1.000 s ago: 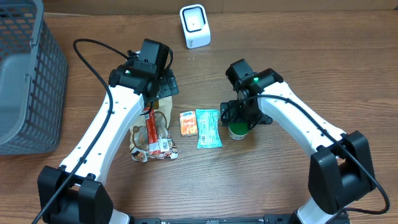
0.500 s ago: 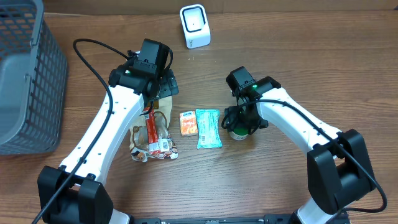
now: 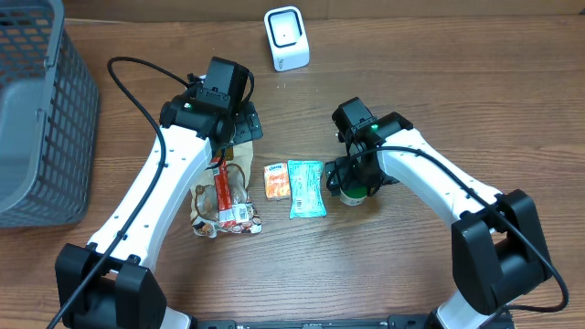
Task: Scan the item barcode
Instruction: 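Close the right gripper around the jar body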
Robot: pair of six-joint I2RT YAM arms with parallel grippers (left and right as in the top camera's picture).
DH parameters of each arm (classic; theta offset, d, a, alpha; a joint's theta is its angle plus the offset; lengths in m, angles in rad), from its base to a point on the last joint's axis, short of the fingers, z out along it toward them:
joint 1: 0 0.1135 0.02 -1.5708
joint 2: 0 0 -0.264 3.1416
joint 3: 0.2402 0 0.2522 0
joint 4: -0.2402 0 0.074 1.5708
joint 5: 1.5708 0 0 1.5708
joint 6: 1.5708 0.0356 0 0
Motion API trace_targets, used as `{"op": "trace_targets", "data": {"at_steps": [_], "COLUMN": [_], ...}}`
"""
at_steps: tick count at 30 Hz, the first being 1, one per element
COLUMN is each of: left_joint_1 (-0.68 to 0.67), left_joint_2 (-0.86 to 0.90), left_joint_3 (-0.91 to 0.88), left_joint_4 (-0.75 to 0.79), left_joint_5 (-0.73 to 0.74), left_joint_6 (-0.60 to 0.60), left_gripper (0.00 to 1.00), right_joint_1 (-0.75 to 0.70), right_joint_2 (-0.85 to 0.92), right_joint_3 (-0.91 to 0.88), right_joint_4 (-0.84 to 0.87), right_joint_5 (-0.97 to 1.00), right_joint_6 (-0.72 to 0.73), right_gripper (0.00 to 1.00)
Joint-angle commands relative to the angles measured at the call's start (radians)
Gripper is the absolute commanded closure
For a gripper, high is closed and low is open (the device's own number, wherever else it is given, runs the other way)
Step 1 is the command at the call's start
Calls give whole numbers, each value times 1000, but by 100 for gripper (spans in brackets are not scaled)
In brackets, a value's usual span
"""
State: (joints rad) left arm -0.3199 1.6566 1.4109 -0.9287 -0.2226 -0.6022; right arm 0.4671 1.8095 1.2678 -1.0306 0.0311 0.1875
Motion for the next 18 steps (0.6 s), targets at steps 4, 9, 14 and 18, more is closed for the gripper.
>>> {"op": "trace_targets", "data": {"at_steps": [4, 9, 14, 18], "left_joint_1": [1, 1, 1, 1], "left_joint_2": [-9, -9, -9, -9], "left_joint_3": [12, 12, 12, 12], "left_joint_4": [-2, -2, -2, -2], "left_joint_5": [-20, -21, -20, -20], "left_joint_6": [-3, -3, -3, -3], "left_gripper": [0, 0, 0, 0], "right_joint_1": [3, 3, 3, 3], "right_joint_2": [0, 0, 0, 0], "right_joint_3": [-6, -6, -5, -6], "right_joint_4": [18, 61, 90, 66], "right_joint_5": [12, -6, -6, -6], "right_joint_6": [22, 21, 11, 2], "right_gripper": [0, 0, 0, 1]}}
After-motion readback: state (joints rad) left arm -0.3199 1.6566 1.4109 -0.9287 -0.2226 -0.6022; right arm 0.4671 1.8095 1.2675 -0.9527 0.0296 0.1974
